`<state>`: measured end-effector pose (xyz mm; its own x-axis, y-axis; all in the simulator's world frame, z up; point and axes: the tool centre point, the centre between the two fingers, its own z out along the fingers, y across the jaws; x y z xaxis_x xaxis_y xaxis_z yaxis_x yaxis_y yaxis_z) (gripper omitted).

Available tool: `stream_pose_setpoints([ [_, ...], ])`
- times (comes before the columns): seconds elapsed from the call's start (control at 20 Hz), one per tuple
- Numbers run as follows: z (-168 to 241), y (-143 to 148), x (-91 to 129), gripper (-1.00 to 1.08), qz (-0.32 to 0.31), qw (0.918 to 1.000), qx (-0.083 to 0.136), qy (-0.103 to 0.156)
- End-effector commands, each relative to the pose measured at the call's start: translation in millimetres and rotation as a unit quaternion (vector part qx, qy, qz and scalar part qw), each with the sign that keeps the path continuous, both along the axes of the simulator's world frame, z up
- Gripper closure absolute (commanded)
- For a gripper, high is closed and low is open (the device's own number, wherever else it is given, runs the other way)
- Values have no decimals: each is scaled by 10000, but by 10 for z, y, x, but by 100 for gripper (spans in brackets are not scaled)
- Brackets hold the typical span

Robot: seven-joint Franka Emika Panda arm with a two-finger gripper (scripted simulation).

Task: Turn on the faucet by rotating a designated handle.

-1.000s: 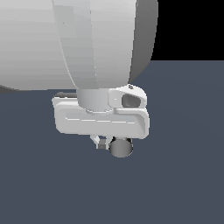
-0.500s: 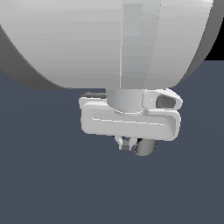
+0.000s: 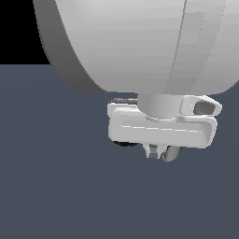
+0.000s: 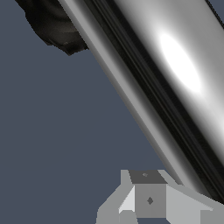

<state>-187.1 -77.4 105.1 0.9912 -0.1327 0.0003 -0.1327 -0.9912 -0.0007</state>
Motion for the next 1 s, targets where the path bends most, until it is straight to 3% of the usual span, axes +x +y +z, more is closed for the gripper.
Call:
stream_pose_setpoints([
  [0.0, -8, -199, -19, 108, -106, 9999, -4, 2],
  [0.1, 0, -81, -4, 108, -9, 10000, -3, -1],
  [0.95, -4, -622, 418, 108, -43, 10000, -4, 0],
])
